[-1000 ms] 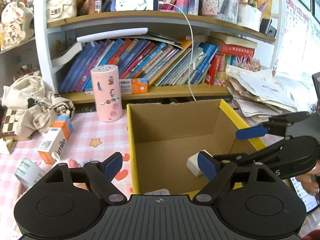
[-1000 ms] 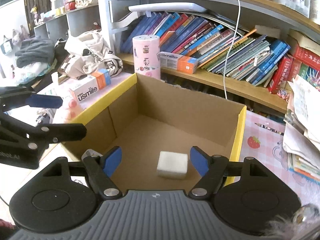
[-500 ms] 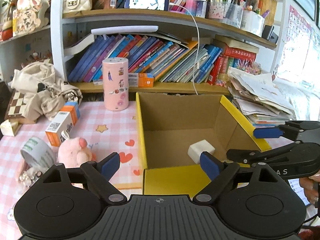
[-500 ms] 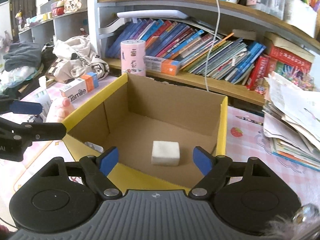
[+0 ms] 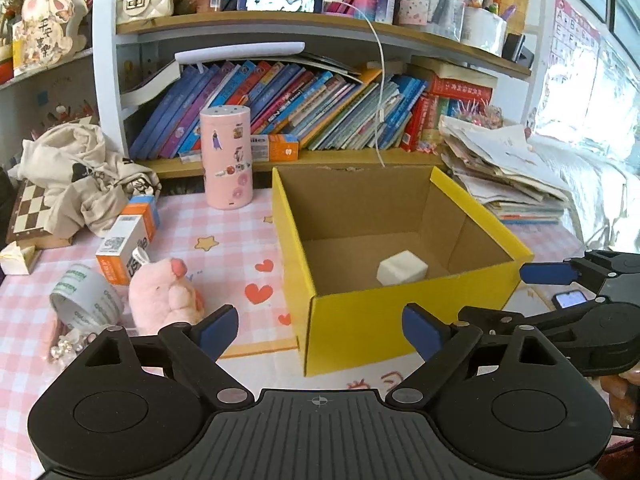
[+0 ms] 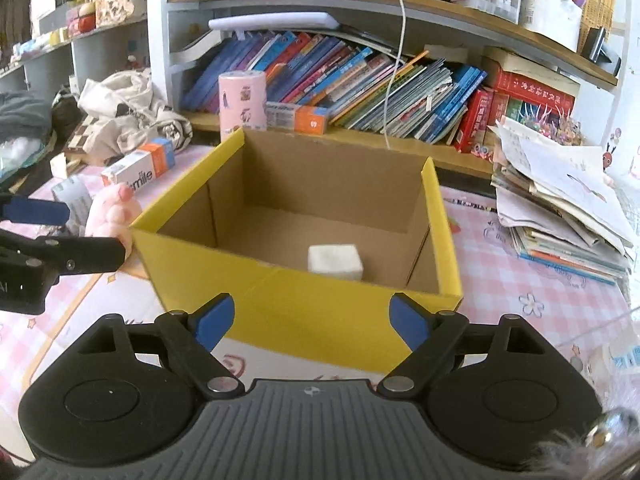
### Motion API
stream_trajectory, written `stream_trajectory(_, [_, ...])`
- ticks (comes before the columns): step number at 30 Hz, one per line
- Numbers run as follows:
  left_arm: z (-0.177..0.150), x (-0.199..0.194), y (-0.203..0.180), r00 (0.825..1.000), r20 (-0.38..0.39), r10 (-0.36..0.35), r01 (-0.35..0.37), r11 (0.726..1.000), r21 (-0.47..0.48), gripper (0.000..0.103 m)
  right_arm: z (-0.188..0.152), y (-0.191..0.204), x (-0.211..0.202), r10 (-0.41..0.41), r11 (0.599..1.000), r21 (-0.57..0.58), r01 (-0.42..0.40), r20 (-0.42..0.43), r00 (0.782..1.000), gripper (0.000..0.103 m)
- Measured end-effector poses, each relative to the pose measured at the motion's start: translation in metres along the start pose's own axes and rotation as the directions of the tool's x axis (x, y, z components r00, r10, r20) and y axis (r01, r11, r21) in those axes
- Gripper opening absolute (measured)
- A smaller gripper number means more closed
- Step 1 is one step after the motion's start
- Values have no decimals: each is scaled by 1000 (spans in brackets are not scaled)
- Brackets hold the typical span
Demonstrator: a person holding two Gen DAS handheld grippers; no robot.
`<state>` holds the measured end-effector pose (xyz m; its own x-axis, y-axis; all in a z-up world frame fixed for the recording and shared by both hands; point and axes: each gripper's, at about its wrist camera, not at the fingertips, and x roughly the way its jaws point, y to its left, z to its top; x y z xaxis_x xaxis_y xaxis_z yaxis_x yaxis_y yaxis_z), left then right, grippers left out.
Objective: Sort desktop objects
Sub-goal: 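Lift the open right tool up out of the yellow box, then move both open tools from the box toward the pig plush and tape roll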
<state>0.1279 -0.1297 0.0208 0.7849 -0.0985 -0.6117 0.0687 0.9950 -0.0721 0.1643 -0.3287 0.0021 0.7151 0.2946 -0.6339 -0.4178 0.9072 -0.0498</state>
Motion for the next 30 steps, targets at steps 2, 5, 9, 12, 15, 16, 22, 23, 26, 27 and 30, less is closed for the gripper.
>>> stream_trajectory(2, [-3, -3, 5, 1000, -4, -10, 10, 1000, 7, 92, -2, 8, -3, -9, 1000, 3, 9, -7, 1000, 85])
stream_trajectory(5, [-6, -10, 13, 1000, -6, -22, 22, 1000, 17, 92, -5, 20, -6, -29, 1000, 10, 29, -25, 999, 85])
stream_trajectory(9, [-11, -17, 25, 999, -7, -37, 37, 999, 21, 93, -8, 38, -12, -46, 999, 14, 47, -36, 998, 85])
stream_trajectory(12, [-14, -23, 34, 999, -7, -51, 52, 998, 23, 94, -11, 51, -16, -59, 998, 15, 59, -40, 997, 85])
stream_trajectory(15, [-18, -29, 41, 998, -12, -64, 64, 997, 34, 95, -15, 62, -20, -66, 997, 24, 67, -51, 997, 86])
stream_trajectory(16, [-20, -31, 44, 998, -17, -67, 68, 997, 39, 95, -16, 66, -21, -68, 997, 28, 69, -57, 996, 86])
stream_trajectory(22, [-34, -40, 57, 996, -58, -71, 75, 995, 64, 96, -26, 90, -25, -64, 996, 52, 69, -105, 992, 87])
stream_trajectory(23, [-37, -41, 60, 995, -64, -70, 75, 995, 65, 96, -27, 94, -25, -61, 996, 52, 67, -111, 992, 87])
stream_trajectory(26, [-44, -46, 69, 994, -78, -71, 75, 995, 60, 96, -32, 109, -27, -53, 997, 45, 60, -128, 990, 87])
stream_trajectory(27, [-47, -48, 73, 994, -82, -71, 75, 996, 56, 96, -33, 114, -27, -51, 998, 42, 57, -133, 990, 87])
stream_trajectory(30, [-55, -54, 82, 994, -90, -67, 71, 996, 44, 96, -37, 127, -28, -43, 998, 33, 48, -145, 988, 87])
